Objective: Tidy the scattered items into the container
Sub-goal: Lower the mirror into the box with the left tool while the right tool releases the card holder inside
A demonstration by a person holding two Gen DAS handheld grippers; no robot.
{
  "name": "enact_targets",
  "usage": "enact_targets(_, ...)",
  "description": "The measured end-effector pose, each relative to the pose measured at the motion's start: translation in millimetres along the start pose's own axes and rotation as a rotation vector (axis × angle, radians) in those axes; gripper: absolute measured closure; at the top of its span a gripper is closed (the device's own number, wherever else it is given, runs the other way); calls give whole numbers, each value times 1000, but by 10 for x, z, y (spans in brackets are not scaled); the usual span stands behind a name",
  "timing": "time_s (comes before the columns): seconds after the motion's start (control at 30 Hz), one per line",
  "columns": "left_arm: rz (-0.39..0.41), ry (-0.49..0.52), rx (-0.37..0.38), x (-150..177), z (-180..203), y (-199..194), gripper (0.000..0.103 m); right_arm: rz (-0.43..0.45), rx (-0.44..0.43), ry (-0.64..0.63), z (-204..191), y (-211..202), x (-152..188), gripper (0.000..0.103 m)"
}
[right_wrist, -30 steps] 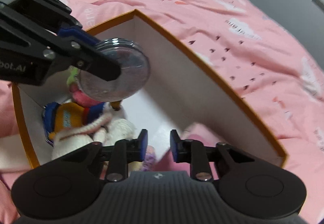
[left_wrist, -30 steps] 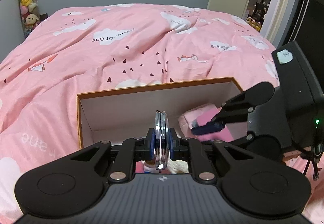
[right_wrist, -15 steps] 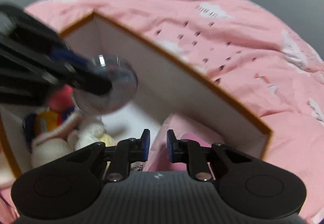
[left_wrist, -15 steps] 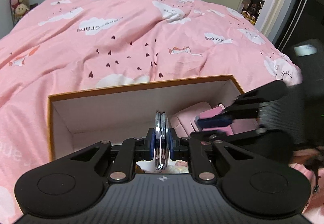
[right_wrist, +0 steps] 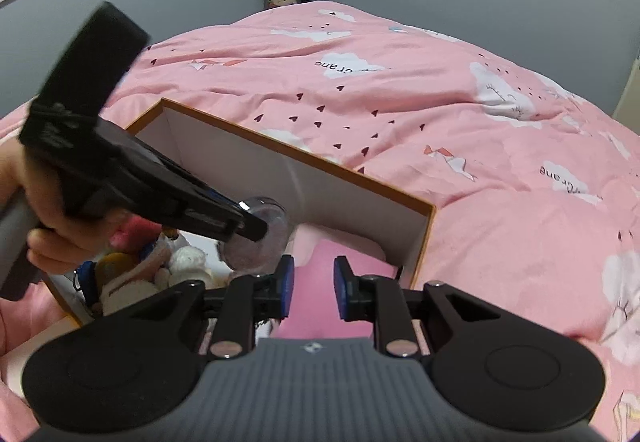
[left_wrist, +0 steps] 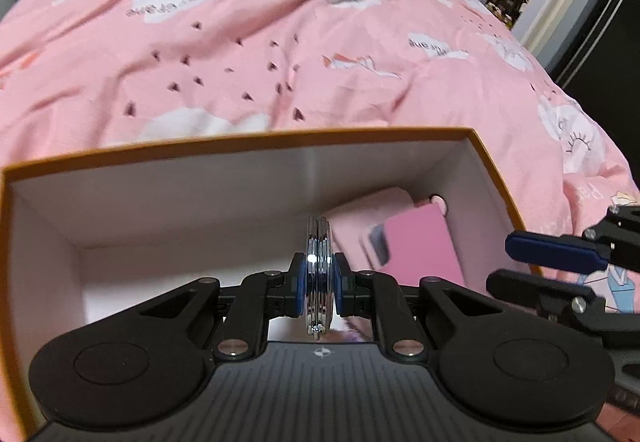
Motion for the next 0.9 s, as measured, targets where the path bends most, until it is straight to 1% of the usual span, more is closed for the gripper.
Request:
enact_targets(0.07, -13, 5, 1, -14, 36, 47, 88, -4, 13, -3, 13, 5, 36, 79)
enact_targets(0.13, -28, 11, 32, -28, 75, 78, 88, -12, 19, -2, 32, 21, 69, 79)
enact_targets(0.27, -28, 39, 51, -52, 192, 115, 84, -17, 17, 26, 85, 51, 111, 79)
enact_targets(0.43, -41, 39, 43, -62, 197, 117, 84, -16, 13, 39, 93, 45, 145, 79)
enact_targets(0.57, -66, -11, 67, -60, 84, 111, 85, -12, 12, 46, 90, 31, 164, 79)
enact_targets(0.67, -77, -59, 49, -50, -23, 151, 86, -11, 10, 39, 65, 30, 174, 79)
enact_targets(0.73, -93, -101, 53, -43, -94, 189, 85, -10, 6, 36, 46, 23, 180, 79)
enact_targets(0.8, -100, -124, 46, -44, -148, 209, 82, -10, 4, 34, 37, 21, 183, 79)
enact_targets(0.9, -102, -121, 15, -54, -180, 199, 77, -10, 6, 36, 28, 15, 189, 78)
Point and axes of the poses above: each gripper's, at about its wrist camera, not at the fingertips, and y roughly the way its jaws point, z to its right, x to its underside, the point moved 2 cm from there along y, roughly the way its jaws point, and after that the axes turned 5 degrees about -x, right-handed, at the moved point
